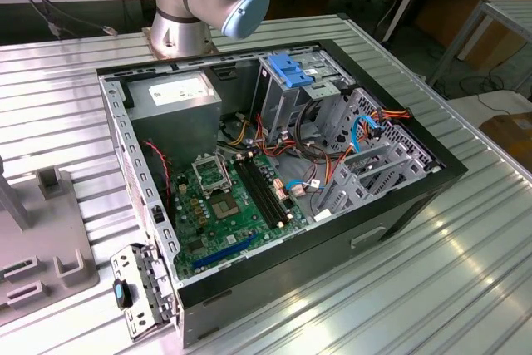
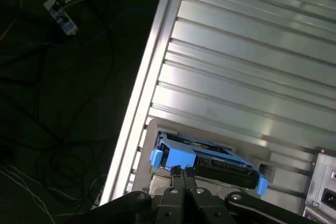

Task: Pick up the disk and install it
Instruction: 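Pick up the disk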

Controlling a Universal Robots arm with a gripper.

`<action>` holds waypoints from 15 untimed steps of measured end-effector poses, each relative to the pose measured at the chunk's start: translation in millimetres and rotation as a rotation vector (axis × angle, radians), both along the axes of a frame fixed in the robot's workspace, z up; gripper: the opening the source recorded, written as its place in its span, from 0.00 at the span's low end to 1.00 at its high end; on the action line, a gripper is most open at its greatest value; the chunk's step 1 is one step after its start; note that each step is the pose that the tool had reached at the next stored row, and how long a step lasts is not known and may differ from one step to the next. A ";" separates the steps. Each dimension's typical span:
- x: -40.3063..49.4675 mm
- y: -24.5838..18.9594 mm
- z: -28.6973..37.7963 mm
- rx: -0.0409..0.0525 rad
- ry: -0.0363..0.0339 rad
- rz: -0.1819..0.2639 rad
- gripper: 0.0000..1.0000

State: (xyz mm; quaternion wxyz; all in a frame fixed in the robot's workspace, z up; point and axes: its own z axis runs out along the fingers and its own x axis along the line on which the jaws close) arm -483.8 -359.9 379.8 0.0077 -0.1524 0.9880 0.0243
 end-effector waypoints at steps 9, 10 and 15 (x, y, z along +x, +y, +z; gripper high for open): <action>0.0 0.0 -4.1 0.0003 -0.0020 0.312 0.11; 0.0 0.0 -4.4 0.0003 -0.0021 0.335 0.11; 0.0 0.0 -6.2 0.0003 -0.0029 0.481 0.11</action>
